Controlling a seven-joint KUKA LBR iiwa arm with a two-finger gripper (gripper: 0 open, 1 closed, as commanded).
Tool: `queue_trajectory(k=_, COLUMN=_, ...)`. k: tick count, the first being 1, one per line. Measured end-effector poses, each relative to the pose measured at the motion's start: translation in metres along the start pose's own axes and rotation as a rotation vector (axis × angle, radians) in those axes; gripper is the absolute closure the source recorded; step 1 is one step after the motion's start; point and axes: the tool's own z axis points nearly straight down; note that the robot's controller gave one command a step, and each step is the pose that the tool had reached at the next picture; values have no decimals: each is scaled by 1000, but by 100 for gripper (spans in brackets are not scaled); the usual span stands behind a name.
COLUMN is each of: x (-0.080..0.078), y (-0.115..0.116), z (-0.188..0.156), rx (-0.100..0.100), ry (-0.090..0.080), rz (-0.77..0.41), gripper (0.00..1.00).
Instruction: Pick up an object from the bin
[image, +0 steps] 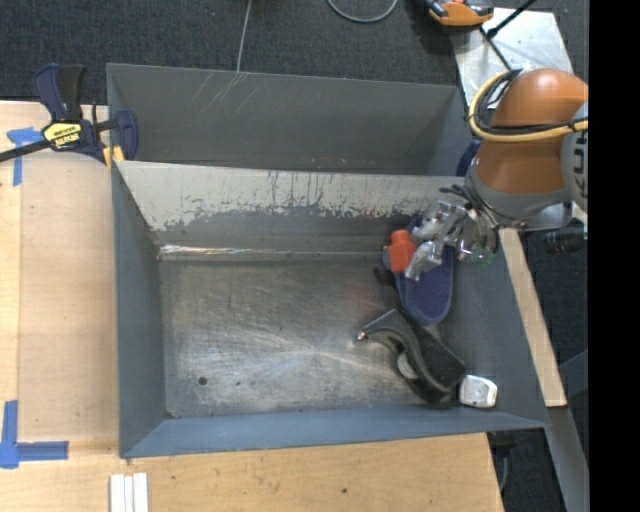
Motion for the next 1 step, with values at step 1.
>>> queue_trajectory(k=1, x=10, y=3, z=-75, rx=-1, ry=-5, rz=52, gripper=100)
